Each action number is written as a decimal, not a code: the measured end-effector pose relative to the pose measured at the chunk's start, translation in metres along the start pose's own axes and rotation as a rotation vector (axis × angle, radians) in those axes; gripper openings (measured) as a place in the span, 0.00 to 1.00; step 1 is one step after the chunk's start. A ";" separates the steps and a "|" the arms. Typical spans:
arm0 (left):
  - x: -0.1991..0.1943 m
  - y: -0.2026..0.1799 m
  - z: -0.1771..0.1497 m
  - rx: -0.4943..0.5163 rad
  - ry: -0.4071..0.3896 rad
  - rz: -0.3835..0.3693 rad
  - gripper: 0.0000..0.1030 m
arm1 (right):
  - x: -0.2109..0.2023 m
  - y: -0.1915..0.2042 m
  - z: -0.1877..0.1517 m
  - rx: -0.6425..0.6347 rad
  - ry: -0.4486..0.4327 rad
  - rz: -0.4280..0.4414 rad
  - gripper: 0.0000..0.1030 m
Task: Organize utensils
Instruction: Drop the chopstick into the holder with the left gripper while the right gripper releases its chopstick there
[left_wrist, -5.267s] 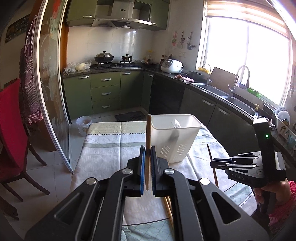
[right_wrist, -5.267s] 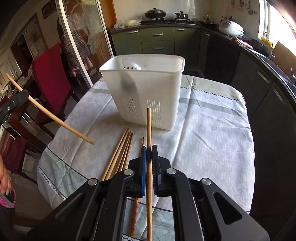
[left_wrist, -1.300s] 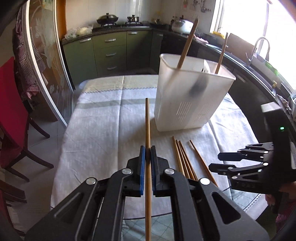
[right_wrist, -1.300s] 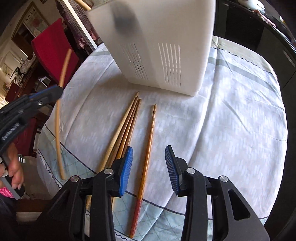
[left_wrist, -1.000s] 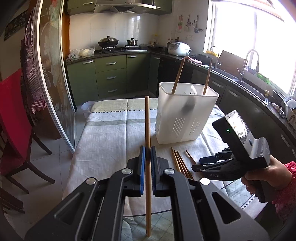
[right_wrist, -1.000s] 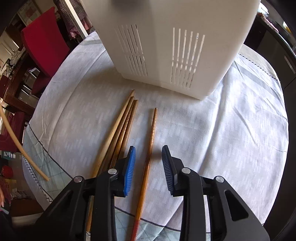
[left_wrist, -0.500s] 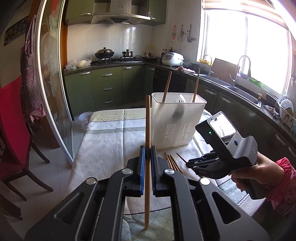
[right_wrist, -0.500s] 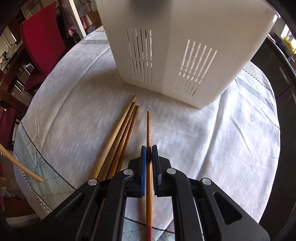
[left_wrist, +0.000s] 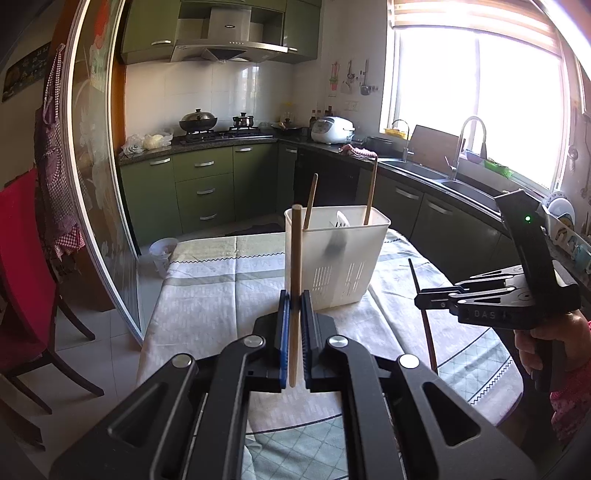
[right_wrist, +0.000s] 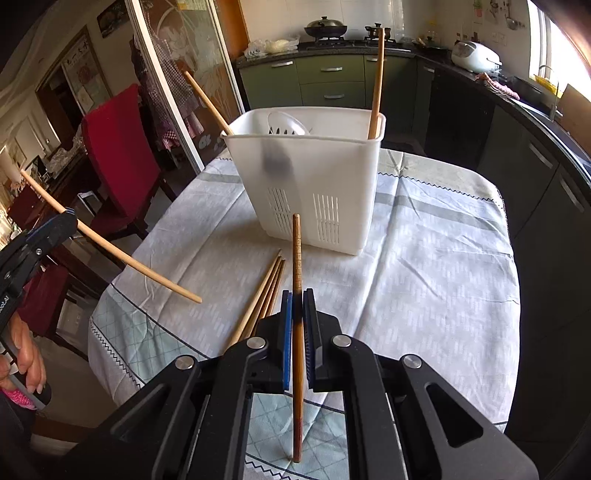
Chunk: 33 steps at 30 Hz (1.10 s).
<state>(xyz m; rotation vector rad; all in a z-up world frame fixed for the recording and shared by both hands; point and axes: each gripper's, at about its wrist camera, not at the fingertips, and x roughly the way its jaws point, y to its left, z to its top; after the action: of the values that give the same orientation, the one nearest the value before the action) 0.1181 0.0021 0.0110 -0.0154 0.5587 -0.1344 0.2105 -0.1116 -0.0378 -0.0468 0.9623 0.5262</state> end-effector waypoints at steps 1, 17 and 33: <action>-0.001 0.000 0.001 0.002 -0.002 -0.004 0.05 | -0.014 -0.011 -0.002 0.003 -0.012 0.004 0.07; -0.019 -0.027 0.073 0.049 -0.069 -0.107 0.05 | -0.130 -0.013 0.063 -0.005 -0.253 0.062 0.07; 0.036 -0.049 0.185 0.077 -0.184 -0.034 0.05 | -0.156 -0.036 0.188 0.049 -0.349 -0.020 0.07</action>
<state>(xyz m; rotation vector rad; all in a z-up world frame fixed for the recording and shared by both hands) 0.2400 -0.0553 0.1516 0.0378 0.3694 -0.1859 0.3000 -0.1559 0.1881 0.0778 0.6322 0.4730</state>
